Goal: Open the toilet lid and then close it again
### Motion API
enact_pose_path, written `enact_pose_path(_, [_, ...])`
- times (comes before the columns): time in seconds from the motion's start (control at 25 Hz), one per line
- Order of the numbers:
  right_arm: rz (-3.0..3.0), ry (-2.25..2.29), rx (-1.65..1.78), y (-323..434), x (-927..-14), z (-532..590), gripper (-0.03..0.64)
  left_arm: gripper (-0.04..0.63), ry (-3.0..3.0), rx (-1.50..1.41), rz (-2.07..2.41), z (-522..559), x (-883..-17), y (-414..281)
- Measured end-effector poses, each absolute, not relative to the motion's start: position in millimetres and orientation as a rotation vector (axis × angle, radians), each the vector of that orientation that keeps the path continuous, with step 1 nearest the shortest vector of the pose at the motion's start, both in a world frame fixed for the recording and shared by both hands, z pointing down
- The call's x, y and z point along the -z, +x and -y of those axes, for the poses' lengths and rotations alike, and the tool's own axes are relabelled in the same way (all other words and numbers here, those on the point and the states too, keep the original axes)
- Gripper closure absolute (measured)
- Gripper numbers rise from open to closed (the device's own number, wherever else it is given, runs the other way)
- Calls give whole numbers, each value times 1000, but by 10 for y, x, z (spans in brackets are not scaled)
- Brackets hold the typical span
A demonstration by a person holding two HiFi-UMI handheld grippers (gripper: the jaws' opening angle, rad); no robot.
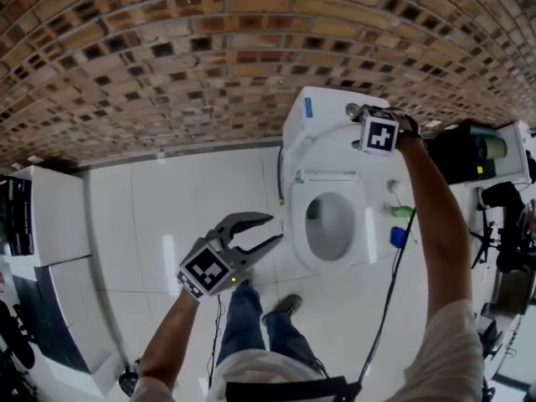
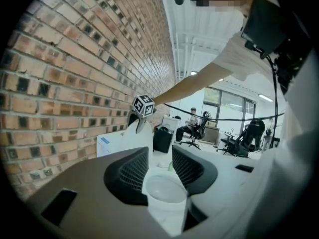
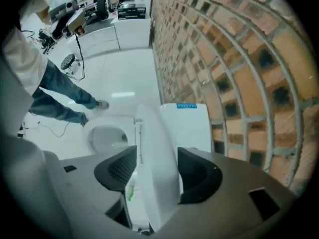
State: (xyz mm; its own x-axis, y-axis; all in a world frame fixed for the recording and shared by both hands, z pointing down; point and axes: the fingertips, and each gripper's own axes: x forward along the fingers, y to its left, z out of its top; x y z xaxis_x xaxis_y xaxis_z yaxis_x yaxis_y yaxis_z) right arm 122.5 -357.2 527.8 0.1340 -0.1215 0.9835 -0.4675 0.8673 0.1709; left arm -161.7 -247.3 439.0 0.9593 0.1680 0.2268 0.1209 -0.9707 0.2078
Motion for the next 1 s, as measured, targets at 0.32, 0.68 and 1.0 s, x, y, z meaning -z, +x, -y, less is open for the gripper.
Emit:
enact_pose_path(0.32, [1379, 469, -128, 1069, -5087, 3274, 499, 453, 2915, -343, -240, 2376, -4330, -1481])
enact_pose_path(0.68, [1406, 796, 133, 256, -5272, 1944, 492, 453, 2984, -239, -293, 1958, -4026, -1091])
enact_pose_path(1.0, [1391, 952, 246, -369, -6541, 500, 400, 453, 2953, -192, -296, 1214, -4249, -937])
